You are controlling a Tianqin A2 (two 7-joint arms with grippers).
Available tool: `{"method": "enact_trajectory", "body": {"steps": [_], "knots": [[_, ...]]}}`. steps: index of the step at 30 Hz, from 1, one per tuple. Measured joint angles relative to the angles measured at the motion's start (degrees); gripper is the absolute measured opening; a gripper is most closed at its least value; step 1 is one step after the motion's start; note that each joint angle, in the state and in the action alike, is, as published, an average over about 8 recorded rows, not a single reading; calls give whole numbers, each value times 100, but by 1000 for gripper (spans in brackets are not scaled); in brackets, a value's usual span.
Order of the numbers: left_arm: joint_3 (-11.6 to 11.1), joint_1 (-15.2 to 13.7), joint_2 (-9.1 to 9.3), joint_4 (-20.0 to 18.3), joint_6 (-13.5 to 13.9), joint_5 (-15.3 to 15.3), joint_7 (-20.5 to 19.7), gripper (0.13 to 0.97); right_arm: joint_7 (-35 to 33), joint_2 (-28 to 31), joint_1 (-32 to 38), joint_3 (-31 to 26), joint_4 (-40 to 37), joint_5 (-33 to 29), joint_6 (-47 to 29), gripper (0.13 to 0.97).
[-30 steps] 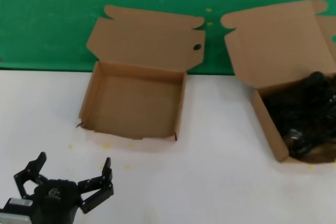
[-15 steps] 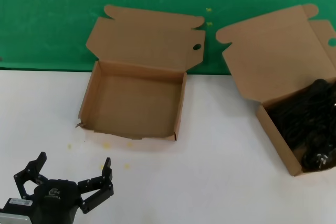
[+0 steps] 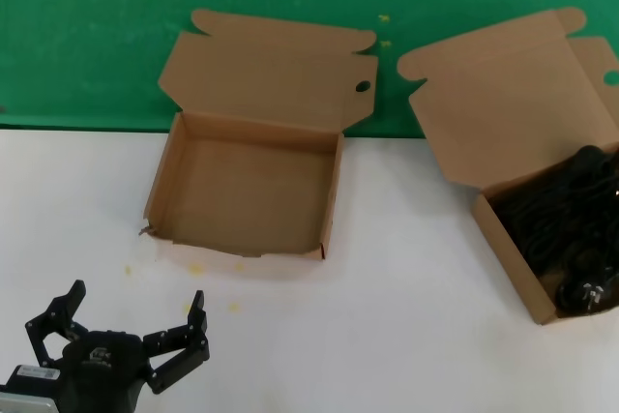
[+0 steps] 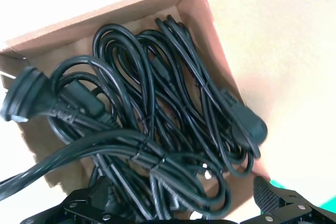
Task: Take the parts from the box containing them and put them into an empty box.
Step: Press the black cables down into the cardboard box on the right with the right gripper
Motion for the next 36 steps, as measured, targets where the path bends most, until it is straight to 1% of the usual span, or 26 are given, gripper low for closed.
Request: {"method": "enact_trajectory", "body": {"steps": [9, 12, 15, 19, 27, 28, 36], "knots": [[0, 0, 0, 0, 0, 0, 1, 966, -1390, -685, 266, 288, -1465, 51, 394, 960], [0, 0, 0, 0, 0, 0, 1, 966, -1647, -844, 357, 355, -1800, 62, 457, 952], [0, 0, 0, 0, 0, 0, 1, 966, -1756, -935, 411, 406, -1950, 48, 451, 943], [0, 0, 0, 0, 0, -1, 1, 966, -1745, -979, 434, 456, -1946, -5, 382, 943], [0, 0, 0, 0, 0, -1, 1, 966, -1408, -890, 350, 521, -1527, -216, 157, 854], [0, 0, 0, 0, 0, -1, 1, 966, -1353, -871, 334, 529, -1458, -248, 125, 854], [0, 0, 0, 0, 0, -1, 1, 966, -986, -757, 208, 609, -1023, -449, -85, 700]]}}
